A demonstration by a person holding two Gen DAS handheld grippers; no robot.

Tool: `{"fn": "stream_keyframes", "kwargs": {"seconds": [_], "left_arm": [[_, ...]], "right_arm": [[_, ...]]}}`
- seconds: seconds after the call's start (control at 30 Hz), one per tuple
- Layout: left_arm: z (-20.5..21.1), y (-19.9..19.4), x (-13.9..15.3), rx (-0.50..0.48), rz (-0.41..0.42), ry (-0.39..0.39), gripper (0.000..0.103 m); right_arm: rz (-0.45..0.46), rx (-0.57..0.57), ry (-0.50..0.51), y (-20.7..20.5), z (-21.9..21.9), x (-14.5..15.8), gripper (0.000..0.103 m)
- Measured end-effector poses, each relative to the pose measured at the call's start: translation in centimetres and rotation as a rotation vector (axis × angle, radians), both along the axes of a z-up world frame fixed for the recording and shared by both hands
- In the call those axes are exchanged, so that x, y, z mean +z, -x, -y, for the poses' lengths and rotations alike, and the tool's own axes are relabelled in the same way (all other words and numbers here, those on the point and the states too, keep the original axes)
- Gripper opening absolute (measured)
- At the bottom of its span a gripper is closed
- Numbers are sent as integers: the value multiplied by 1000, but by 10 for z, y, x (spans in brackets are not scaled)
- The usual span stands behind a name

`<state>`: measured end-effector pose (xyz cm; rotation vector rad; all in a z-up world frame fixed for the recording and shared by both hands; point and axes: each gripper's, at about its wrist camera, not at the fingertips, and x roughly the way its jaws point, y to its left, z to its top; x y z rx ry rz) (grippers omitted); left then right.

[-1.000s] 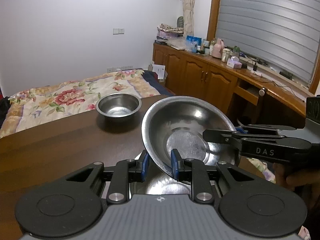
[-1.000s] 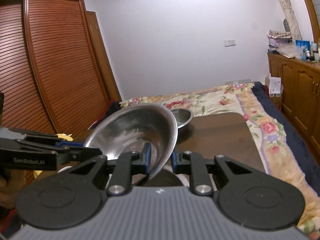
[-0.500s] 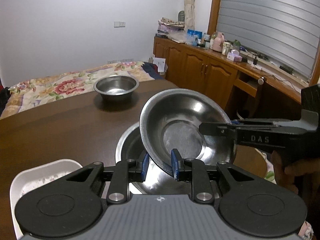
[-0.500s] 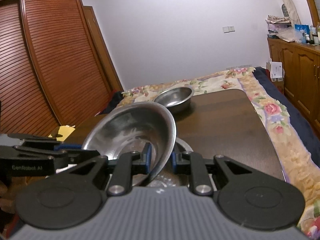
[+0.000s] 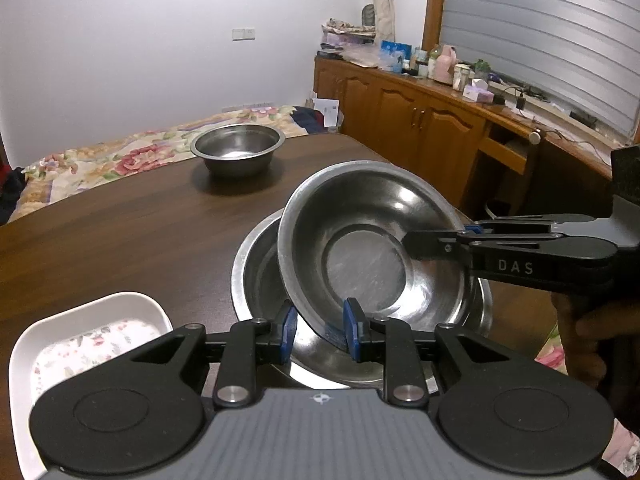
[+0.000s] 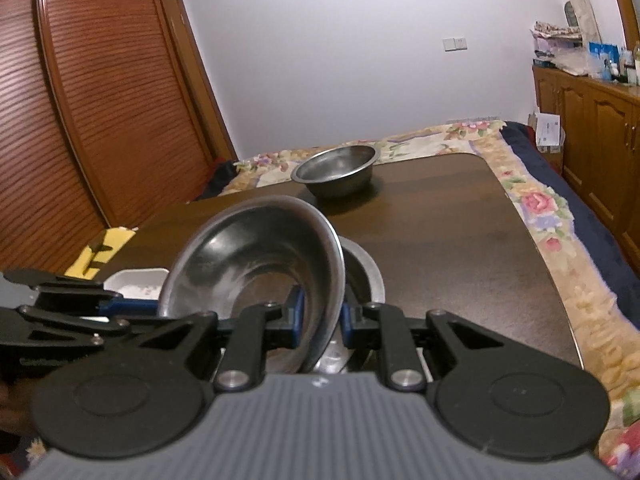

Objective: Organize plates and bowls

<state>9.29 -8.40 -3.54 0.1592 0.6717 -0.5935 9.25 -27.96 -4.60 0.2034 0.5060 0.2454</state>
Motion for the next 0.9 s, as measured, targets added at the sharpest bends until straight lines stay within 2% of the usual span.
{"fn": "stream_keyframes", "kwargs": {"seconds": [0.03, 0.47, 0.9], "left_arm": [[0, -1, -1, 2, 0, -4, 28], [3, -5, -7, 31, 19, -32, 27], [-1, -6, -7, 55, 33, -5, 27]], "right_arm": [[4, -4, 18, 0, -1, -1, 15], [48, -2, 166, -1, -11, 2, 14], [48, 39, 269, -8, -22, 7, 11]]}}
